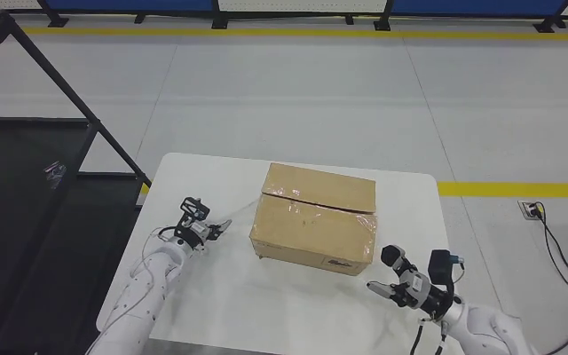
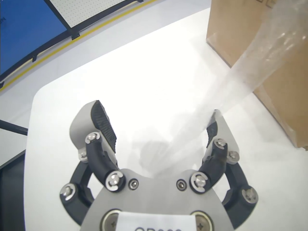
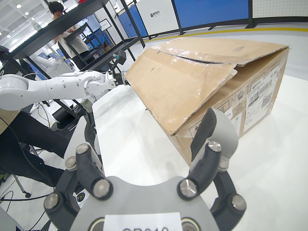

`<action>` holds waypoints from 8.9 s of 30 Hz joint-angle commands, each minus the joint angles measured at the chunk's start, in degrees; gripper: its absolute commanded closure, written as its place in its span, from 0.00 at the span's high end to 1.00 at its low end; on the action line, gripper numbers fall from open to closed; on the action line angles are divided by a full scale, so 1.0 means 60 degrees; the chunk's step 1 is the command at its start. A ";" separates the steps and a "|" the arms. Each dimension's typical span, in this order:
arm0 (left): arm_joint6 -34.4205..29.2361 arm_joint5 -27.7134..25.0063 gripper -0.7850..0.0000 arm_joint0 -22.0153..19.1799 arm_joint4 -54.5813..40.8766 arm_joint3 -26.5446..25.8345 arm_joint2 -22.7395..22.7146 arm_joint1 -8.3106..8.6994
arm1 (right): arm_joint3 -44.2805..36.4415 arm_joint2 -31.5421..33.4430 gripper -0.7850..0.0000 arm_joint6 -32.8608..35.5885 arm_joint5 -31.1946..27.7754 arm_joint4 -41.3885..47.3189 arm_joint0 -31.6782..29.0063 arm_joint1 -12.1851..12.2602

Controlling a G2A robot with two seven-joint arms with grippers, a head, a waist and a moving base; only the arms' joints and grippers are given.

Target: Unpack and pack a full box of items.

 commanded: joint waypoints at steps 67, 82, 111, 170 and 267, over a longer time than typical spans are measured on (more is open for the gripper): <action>0.1838 -0.1598 1.00 0.4759 -0.2119 -0.6024 -0.3087 0.1076 | 0.2285 -0.0900 1.00 0.3552 -0.0899 0.4639 0.3085 0.0179; 0.1872 -0.2012 1.00 0.5856 -0.4225 -0.7635 -0.3652 0.1059 | 0.4285 -0.1980 1.00 0.7122 -0.0131 0.8365 0.4873 0.0239; 0.0725 -0.0613 1.00 0.4952 -0.3248 -0.7118 -0.2743 0.0882 | 0.0809 -0.2770 1.00 0.7055 -0.1269 0.9525 0.3494 0.1615; 0.1236 -0.3673 1.00 0.4820 -0.0923 -0.7268 -0.1750 0.1007 | 0.2208 -0.6653 1.00 0.7052 -0.1269 0.8181 0.5728 0.2596; 0.0951 -0.3585 1.00 0.4239 -0.0470 -0.6497 -0.1156 0.1011 | 1.0945 -0.8553 1.00 0.0950 0.5025 1.1182 1.1074 -0.2832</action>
